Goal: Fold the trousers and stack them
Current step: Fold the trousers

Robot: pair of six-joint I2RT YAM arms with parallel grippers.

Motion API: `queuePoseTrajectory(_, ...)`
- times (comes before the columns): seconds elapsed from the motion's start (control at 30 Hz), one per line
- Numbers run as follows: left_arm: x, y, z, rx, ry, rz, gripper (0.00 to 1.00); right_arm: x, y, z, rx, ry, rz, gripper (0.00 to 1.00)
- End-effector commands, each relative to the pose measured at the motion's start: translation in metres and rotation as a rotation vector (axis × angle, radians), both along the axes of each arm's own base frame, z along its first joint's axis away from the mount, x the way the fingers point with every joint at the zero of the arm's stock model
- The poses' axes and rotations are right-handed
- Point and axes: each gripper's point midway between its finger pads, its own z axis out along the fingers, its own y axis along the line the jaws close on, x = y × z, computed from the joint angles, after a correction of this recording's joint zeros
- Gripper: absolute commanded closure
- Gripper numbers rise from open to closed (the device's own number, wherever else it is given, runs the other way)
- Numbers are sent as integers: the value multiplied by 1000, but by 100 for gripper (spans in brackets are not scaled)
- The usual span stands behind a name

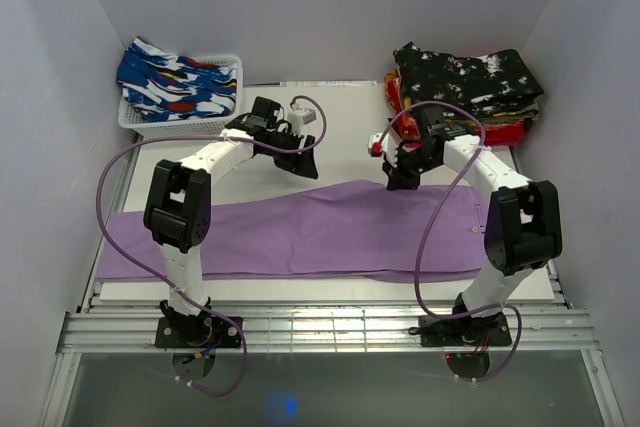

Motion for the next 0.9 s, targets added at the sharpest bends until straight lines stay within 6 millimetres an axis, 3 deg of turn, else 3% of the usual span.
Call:
queuePoseTrajectory(0.0, -6, -5, 33, -55, -67, -23, 27, -23, 7, 2, 18, -1, 73, 92)
queuePoseTrajectory(0.13, -17, -4, 28, -60, -45, -38, 28, -66, 2, -16, -29, 40, 164, 92)
queuePoseTrajectory(0.23, -28, -6, 29, -80, -27, -61, 30, -87, 0, -29, -67, 16, 217, 92)
queuePoseTrajectory(0.27, -34, -6, 27, -80, -16, -67, 30, -101, -4, -43, -85, 44, 225, 92)
queuePoseTrajectory(0.37, -48, -16, 26, -102, 6, -103, 32, -116, -5, -57, -111, 47, 239, 92)
queuePoseTrajectory(0.63, -83, -68, 30, -178, 58, -199, 33, -112, -3, -73, -129, 77, 175, 92)
queuePoseTrajectory(0.87, -122, -104, 17, -228, 207, -199, 35, -97, 4, -62, -102, 49, 91, 92)
